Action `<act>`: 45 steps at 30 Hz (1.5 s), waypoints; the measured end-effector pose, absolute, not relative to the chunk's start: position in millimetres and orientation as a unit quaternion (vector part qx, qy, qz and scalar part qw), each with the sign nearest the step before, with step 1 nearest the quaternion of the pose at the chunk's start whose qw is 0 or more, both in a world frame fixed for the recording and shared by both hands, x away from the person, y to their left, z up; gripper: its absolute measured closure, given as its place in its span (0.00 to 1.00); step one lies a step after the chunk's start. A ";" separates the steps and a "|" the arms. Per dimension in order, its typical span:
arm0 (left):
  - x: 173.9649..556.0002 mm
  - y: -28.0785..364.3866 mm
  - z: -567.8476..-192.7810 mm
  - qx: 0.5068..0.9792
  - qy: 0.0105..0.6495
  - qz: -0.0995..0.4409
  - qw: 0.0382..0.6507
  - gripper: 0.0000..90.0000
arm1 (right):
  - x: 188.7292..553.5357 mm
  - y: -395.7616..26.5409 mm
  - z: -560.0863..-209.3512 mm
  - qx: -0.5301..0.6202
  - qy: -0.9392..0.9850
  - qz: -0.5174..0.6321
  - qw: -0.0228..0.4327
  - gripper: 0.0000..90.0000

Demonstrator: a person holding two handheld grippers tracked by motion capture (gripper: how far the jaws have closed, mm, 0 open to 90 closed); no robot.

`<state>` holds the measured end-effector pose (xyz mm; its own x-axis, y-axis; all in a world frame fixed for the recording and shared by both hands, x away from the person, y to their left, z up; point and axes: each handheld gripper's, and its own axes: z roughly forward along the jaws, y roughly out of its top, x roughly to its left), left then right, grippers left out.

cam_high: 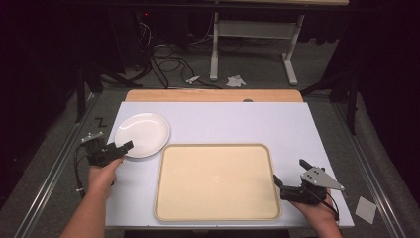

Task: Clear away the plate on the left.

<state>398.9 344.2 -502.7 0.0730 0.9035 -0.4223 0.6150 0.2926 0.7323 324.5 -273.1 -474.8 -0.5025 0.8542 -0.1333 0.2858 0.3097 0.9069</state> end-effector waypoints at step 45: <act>400.5 380.3 -533.7 0.550 0.687 0.007 0.474 0.42 | 319.4 -266.7 -472.4 0.370 0.748 0.441 0.331 0.01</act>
<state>400.5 380.3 -533.7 0.0560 0.7629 -0.6441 0.7496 0.3940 0.5319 319.4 -266.7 -472.4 -0.5062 0.8457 -0.1689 0.2618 0.3373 0.9043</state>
